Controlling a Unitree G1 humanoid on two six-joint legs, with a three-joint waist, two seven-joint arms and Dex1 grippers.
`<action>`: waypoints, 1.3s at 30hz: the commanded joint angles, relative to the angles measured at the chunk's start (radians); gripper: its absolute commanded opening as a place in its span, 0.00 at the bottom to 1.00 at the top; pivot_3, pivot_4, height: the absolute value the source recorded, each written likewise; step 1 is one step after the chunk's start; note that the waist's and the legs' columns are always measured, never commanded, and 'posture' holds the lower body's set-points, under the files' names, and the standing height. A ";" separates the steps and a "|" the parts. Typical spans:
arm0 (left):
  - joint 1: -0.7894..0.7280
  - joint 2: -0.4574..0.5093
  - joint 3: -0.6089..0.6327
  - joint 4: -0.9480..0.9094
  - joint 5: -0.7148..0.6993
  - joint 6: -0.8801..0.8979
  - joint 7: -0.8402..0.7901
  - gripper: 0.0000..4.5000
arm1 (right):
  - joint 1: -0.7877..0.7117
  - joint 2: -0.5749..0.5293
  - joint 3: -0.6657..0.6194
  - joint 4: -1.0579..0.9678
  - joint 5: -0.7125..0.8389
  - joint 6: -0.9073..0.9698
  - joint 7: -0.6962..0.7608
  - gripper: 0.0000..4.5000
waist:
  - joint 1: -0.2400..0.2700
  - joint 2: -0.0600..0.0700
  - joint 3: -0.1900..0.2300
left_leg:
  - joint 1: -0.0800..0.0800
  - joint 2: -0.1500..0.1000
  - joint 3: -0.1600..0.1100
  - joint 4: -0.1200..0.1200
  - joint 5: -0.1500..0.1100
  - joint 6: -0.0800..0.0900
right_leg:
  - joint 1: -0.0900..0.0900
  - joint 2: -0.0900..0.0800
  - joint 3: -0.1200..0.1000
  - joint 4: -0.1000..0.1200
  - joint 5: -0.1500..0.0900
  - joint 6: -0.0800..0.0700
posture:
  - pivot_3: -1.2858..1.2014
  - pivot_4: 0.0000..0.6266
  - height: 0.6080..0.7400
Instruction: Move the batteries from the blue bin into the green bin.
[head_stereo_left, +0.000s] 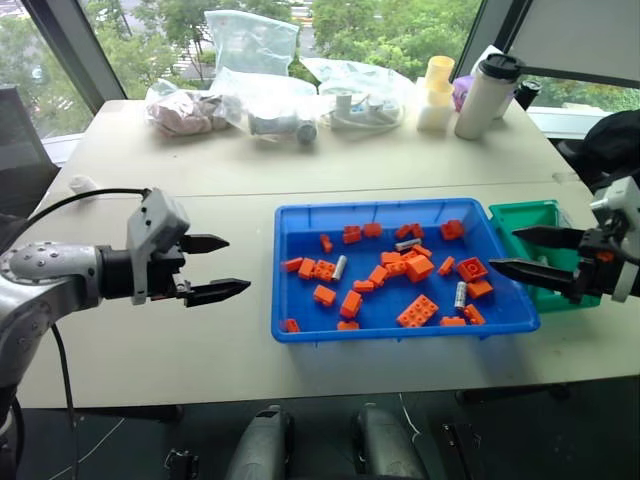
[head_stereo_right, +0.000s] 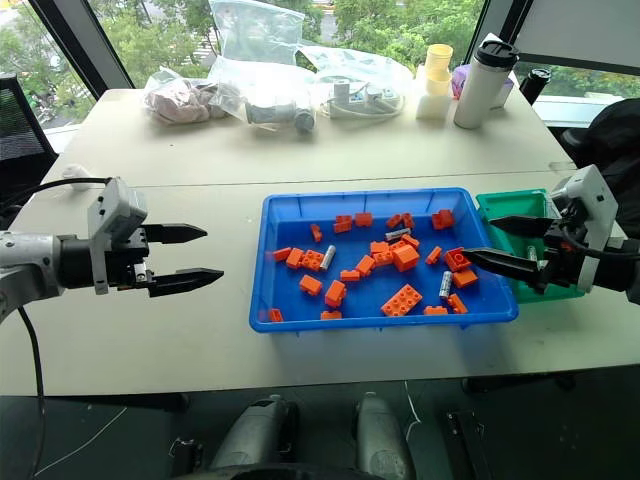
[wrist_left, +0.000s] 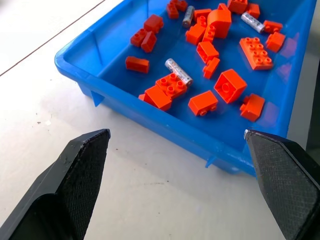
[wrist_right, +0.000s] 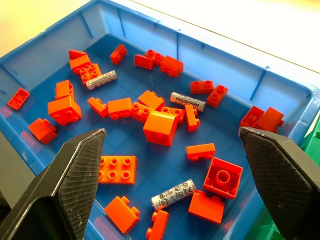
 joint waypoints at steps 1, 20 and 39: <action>-0.042 0.002 -0.007 0.032 0.024 -0.040 -0.025 1.00 | -0.003 -0.007 -0.009 -0.033 -0.004 -0.012 -0.001 0.98 | -0.001 0.000 0.000 | 0.000 0.000 0.000 0.000 0.000 0.000 | 0.000 0.000 0.000 0.000 0.000 0.000 | 0.52 0.24 1.00; -0.076 0.099 -0.050 -0.033 0.091 -0.090 -0.162 1.00 | -0.576 0.348 0.726 0.085 -0.254 -0.025 -0.072 0.98 | 0.001 -0.001 0.001 | -0.003 0.001 0.000 -0.001 0.000 0.000 | -0.005 0.001 0.000 0.001 0.000 0.000 | 0.52 0.24 1.00; -0.001 0.063 -0.001 -0.146 0.030 -0.028 -0.059 1.00 | -0.694 0.576 0.894 0.338 -0.501 -0.081 -0.109 0.98 | -0.007 -0.002 0.001 | -0.003 -0.001 0.000 0.000 0.000 -0.001 | -0.006 -0.001 0.000 0.001 0.000 0.000 | 0.52 0.24 1.00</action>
